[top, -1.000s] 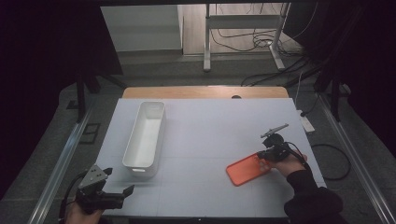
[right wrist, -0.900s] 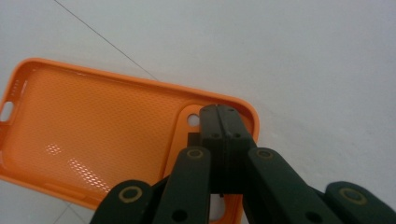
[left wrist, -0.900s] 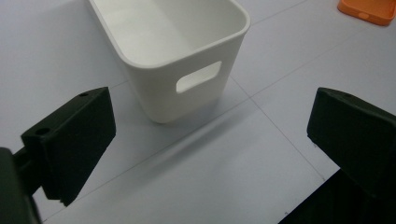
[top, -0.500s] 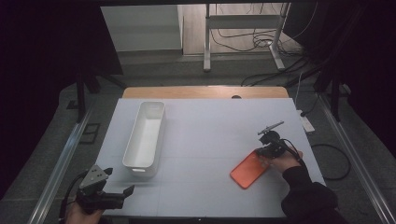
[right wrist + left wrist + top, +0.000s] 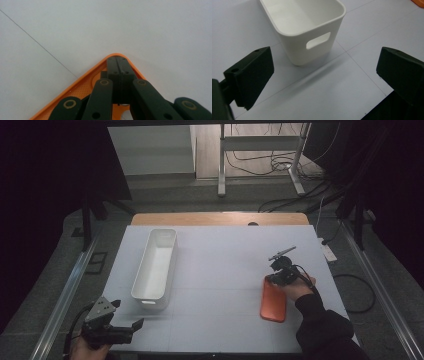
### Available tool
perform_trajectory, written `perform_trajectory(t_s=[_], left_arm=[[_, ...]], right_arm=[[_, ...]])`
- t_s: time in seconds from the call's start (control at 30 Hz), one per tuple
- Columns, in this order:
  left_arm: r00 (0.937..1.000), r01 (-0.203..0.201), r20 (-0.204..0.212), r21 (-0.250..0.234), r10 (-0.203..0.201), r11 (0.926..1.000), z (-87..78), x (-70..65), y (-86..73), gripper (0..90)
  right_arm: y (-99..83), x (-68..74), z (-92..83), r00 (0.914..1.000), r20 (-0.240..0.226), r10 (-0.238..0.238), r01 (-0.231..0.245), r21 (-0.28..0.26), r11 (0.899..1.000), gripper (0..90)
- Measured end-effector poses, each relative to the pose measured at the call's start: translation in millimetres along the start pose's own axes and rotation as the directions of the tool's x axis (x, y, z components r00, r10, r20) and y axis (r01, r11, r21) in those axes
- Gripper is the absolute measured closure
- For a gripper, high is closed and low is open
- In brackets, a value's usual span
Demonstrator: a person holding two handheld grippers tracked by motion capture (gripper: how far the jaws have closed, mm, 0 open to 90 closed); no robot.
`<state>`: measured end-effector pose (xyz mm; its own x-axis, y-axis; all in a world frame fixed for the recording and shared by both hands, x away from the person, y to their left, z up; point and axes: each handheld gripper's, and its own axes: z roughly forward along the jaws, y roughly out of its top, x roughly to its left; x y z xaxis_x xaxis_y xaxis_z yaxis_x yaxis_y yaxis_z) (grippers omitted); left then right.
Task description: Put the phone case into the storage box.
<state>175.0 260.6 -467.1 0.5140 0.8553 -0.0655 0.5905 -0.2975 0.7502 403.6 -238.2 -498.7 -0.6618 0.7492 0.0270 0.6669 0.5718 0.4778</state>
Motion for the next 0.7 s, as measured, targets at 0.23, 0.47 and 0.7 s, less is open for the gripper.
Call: perform_trajectory(t_s=[0.23, 0.47, 0.7], left_arm=[[1.0000, 0.001, 0.000, 0.000, -0.001, 1.0000, 0.0, 0.2, -0.1, 2.0], [1.0000, 0.000, 0.001, 0.000, 0.000, 1.0000, -0.1, 0.1, -0.1, 2.0], [1.0000, 0.000, 0.001, 0.000, 0.000, 1.0000, -0.2, 0.1, -0.1, 2.0]], right_arm=[[8.1, 5.7, 5.3, 0.9998, -0.006, -0.021, 0.021, -0.006, 1.000, 89.0], [18.6, 21.6, 12.6, 0.9970, -0.050, -0.058, 0.058, -0.013, 0.998, 89.1], [24.0, 33.2, 14.7, 0.9933, -0.077, -0.086, 0.085, -0.019, 0.996, 89.1]])
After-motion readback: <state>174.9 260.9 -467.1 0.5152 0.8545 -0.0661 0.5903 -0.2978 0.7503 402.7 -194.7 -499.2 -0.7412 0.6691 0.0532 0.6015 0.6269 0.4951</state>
